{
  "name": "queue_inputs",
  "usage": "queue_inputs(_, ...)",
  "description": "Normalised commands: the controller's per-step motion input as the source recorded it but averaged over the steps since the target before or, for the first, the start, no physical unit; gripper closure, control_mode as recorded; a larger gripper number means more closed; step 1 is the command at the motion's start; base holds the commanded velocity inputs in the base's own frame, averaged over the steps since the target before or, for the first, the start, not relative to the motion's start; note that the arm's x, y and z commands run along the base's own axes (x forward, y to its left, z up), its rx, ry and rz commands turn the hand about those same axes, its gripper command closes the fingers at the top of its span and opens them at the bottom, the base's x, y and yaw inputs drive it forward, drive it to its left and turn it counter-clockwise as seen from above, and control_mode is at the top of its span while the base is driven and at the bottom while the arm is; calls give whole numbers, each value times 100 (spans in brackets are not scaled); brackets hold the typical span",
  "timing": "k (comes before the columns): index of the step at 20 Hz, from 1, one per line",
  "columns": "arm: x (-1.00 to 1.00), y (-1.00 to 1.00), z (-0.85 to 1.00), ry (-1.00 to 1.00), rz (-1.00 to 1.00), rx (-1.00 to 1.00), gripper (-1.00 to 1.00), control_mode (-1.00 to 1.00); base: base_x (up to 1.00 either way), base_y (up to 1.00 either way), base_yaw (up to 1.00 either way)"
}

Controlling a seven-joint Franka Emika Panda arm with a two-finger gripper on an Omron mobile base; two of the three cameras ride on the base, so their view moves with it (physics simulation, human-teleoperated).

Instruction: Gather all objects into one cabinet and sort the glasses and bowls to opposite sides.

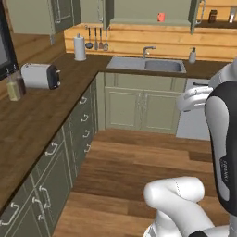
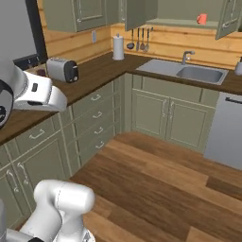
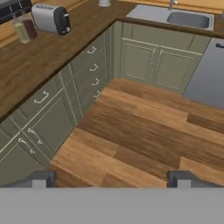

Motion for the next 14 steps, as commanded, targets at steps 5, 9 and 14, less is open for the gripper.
queue_inputs(5,0,0,0,0,0,0,-100,100,81,-5,-6)
queue_inputs(9,0,0,0,0,0,0,-100,100,72,-4,-8)
queue_inputs(14,0,0,0,0,0,0,-100,100,64,0,-11)
